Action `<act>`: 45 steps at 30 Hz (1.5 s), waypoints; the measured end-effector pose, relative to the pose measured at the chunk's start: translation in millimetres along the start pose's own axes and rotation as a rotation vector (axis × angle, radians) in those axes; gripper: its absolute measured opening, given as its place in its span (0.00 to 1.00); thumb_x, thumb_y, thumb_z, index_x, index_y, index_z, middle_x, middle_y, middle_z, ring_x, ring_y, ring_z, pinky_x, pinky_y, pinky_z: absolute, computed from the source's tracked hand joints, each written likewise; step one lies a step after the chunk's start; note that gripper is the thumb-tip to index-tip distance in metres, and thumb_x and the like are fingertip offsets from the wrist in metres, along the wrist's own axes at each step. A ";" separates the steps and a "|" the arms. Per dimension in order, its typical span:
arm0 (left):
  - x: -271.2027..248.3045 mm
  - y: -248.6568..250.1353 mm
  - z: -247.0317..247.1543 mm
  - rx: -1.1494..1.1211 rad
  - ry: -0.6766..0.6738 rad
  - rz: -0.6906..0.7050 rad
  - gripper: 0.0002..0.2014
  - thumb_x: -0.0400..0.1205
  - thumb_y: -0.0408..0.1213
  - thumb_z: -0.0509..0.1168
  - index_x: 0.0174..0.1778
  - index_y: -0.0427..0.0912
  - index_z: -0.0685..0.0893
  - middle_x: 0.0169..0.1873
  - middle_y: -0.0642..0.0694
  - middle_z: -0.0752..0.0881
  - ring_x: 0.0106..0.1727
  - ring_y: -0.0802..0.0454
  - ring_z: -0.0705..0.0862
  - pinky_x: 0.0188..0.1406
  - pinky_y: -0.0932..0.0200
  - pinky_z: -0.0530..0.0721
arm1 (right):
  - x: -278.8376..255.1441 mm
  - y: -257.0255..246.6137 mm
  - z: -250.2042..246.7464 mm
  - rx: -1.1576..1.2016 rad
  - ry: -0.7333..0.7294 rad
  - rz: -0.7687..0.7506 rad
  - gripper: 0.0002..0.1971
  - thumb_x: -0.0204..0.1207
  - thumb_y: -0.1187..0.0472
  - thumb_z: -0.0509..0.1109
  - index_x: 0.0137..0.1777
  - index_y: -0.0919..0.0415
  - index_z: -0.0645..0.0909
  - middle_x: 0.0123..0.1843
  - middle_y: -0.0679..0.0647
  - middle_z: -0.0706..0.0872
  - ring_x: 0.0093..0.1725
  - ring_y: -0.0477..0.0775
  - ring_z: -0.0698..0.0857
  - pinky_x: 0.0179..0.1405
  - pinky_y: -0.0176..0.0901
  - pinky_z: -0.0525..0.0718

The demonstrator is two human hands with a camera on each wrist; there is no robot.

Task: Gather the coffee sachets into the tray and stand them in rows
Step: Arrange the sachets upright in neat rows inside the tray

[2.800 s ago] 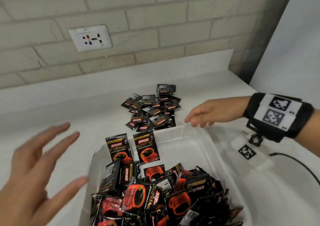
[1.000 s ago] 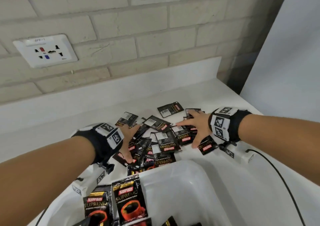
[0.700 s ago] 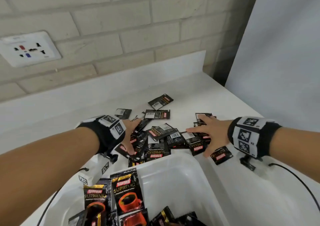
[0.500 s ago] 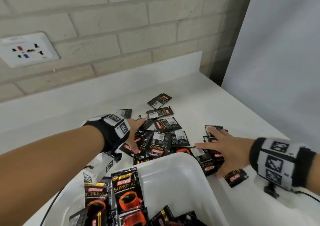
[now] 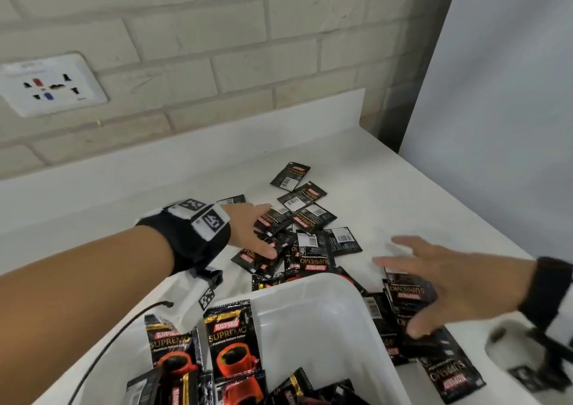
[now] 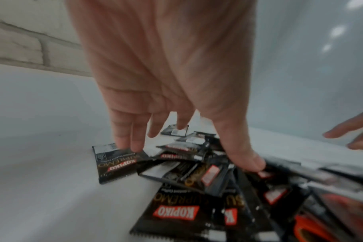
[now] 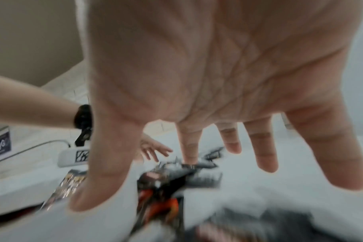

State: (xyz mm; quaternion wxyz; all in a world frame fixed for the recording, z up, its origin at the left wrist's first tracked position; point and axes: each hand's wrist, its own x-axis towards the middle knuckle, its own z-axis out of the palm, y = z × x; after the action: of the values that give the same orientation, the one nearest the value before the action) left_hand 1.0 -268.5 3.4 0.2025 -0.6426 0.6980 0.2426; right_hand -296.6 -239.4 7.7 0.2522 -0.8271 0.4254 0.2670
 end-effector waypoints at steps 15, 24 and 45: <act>-83.8 -47.9 52.8 -0.164 -0.103 0.156 0.07 0.82 0.44 0.63 0.55 0.53 0.82 0.35 0.69 0.80 0.35 0.75 0.77 0.33 0.82 0.68 | 139.9 -105.0 -113.7 -0.318 0.005 -0.215 0.44 0.66 0.37 0.72 0.77 0.31 0.50 0.83 0.53 0.39 0.82 0.60 0.44 0.77 0.68 0.48; -87.2 -70.2 57.4 -0.109 -0.066 0.246 0.10 0.83 0.39 0.61 0.57 0.51 0.84 0.53 0.51 0.87 0.40 0.66 0.75 0.34 0.82 0.68 | 194.7 -159.1 -106.3 -0.395 -0.007 -0.316 0.39 0.71 0.33 0.64 0.79 0.36 0.50 0.84 0.51 0.41 0.81 0.64 0.41 0.77 0.65 0.45; -70.4 -159.9 92.7 -0.032 -0.027 0.177 0.10 0.76 0.57 0.64 0.53 0.70 0.81 0.43 0.67 0.87 0.40 0.69 0.86 0.41 0.57 0.88 | 110.9 -36.9 -35.0 -0.175 -0.085 -0.146 0.44 0.64 0.32 0.70 0.74 0.22 0.45 0.79 0.40 0.26 0.79 0.56 0.29 0.70 0.79 0.41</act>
State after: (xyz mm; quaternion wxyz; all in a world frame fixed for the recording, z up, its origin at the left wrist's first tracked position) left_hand 164.0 -165.9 -41.5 0.1793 -0.5782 0.7453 0.2795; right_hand -202.7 -306.2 -32.4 0.2156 -0.8627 0.3279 0.3190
